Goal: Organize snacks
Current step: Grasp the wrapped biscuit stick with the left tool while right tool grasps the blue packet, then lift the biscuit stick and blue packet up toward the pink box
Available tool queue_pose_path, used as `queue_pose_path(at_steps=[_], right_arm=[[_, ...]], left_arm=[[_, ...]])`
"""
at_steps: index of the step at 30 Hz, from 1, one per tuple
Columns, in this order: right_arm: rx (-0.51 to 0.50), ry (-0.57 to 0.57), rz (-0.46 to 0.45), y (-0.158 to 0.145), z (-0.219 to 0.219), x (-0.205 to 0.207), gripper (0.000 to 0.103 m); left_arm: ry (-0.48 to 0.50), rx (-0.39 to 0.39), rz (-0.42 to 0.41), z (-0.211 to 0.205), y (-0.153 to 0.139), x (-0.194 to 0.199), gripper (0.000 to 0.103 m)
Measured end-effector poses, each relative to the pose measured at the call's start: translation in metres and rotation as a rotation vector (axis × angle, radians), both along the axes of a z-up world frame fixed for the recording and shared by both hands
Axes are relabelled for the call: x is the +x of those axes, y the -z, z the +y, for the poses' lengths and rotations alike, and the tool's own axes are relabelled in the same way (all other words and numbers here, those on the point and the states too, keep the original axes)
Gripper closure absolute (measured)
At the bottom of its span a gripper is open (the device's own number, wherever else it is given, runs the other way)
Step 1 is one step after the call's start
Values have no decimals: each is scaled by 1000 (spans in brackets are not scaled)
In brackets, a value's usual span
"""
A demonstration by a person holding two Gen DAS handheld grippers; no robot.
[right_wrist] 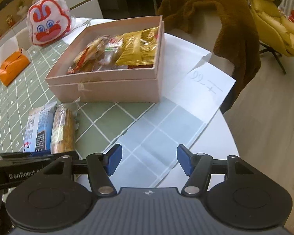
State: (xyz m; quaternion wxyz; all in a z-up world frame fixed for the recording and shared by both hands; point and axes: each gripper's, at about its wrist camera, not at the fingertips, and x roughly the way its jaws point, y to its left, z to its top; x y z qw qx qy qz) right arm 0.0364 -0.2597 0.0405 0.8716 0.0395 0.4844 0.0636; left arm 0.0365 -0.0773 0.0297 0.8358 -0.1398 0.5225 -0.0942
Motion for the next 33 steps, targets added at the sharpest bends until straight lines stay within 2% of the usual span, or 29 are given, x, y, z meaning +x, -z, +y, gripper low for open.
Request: queue_pose_path(at_steps=[1,5,7,10,13,16,19,21,24,25,28,33], right_arm=[[-10,-2,-8,-1,4,0,40],[-2,-29,-42,-8,24,3,33],[34,-74,-21,-9,40,8,33],[89,-143,41,-4,71,17,33],[122,-205,99,1,108,23,33],[123,-288,88,-2,146,21,33],[75,-414,64,-6,187,14,31],[7,-479,23,-4,212,9,31],[-97,-517,-23,3,233,6,27],[-110,-523,-22,6,236,8,23],[-88,-519,1,12,233,15,19],[-53,-497,26,10,210,9,21]], left_arm=[[-16,-30,-8,8,-2,-5,70],[-74,-24,-79,38,-21,-35,71],[-130,-53,-99,64,-30,-49,71],[-223,-46,-123,102,-38,-61,71],[-338,-59,-123,145,-40,-74,72],[-428,-84,-114,180,-38,-88,72],[-488,-75,-108,202,-37,-102,72],[-502,-62,-89,208,-34,-108,72],[-499,-51,-67,211,-30,-114,72],[-498,-53,-61,211,-28,-115,72],[-485,-51,-45,207,-23,-115,72],[-438,-59,-41,192,-18,-111,72]])
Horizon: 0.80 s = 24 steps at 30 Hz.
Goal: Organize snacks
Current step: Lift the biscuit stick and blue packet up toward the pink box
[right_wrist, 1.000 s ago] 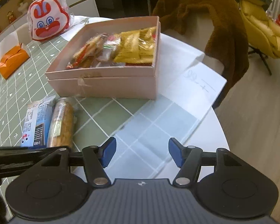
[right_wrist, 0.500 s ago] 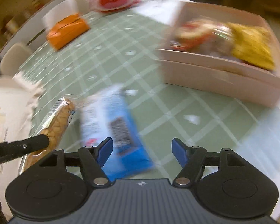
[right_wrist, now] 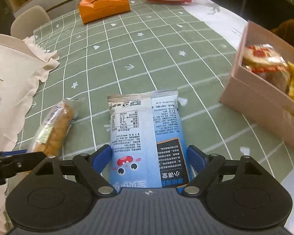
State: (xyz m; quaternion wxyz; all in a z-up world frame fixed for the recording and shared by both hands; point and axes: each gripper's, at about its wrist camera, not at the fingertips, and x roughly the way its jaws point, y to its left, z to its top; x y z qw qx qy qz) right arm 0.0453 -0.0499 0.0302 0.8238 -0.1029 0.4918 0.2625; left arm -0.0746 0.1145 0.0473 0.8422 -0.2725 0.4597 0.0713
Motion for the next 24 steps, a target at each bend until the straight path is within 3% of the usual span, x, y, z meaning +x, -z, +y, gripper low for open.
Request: queue_pose_path(at_steps=[5,15,24], right_arm=[[-2,50,-9,-7,-34,-12,30],[20,371,22,-1,-125,-14,31],[8,349,9,6,-128,-12,17]], left_arm=[[91,-16,-20,-25,1,11,72],[302,7,-24,-96,12,45,71],[320,15,-1,-109,20,55,66]])
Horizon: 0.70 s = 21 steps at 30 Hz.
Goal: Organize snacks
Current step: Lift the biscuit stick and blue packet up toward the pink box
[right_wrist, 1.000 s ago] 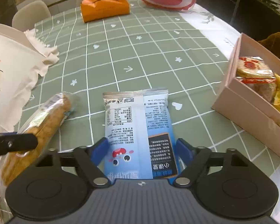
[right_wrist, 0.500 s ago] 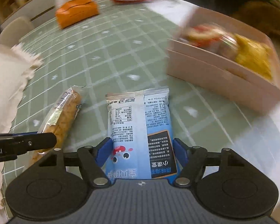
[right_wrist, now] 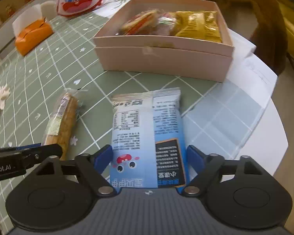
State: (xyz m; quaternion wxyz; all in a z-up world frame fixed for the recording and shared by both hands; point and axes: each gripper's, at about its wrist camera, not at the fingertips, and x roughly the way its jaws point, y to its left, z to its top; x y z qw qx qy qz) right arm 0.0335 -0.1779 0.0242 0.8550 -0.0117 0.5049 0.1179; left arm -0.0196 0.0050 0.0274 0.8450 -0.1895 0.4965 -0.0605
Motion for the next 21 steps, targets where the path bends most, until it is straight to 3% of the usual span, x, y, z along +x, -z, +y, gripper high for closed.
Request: queue_pose_path(at_steps=[4,9,14,21], right_arm=[[-70,-32,-43,5,13,1,12],[-67,-39,-47,5,16,9,10],[-69,-66,-45,2,17,7,22],[-70,-80,-62,-4,16,-5,25]], left_arm=[[-5,-4,6,-1,2,0,65],[-4,7,6,-4,1,1,65],[-1,6,16,-4,1,3,65],[-28,-72,26,9,5,4,66]])
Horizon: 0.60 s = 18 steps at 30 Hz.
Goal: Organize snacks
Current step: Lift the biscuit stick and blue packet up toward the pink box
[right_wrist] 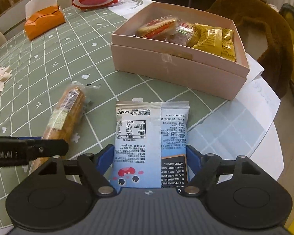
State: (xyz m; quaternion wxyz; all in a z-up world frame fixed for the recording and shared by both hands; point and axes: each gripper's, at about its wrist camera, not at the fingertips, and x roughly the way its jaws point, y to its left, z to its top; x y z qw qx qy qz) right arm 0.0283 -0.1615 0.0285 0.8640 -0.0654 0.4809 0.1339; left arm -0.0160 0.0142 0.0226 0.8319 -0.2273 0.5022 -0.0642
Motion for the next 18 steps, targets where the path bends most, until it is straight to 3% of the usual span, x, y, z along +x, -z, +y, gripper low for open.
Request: queue_pose_path(at_steps=[8,15,18], right_arm=[[30,20,-19,-7,-8,-16,25],[57,59,-16,-11,-23,-23,25],[80,74,-60,-35,-35,-22,26]], left_arm=[[32,82,-12,-14,-4,1,66],[30,100,-25,-18,-6,1,69],[41,57,-115,-15,-35,0,70]])
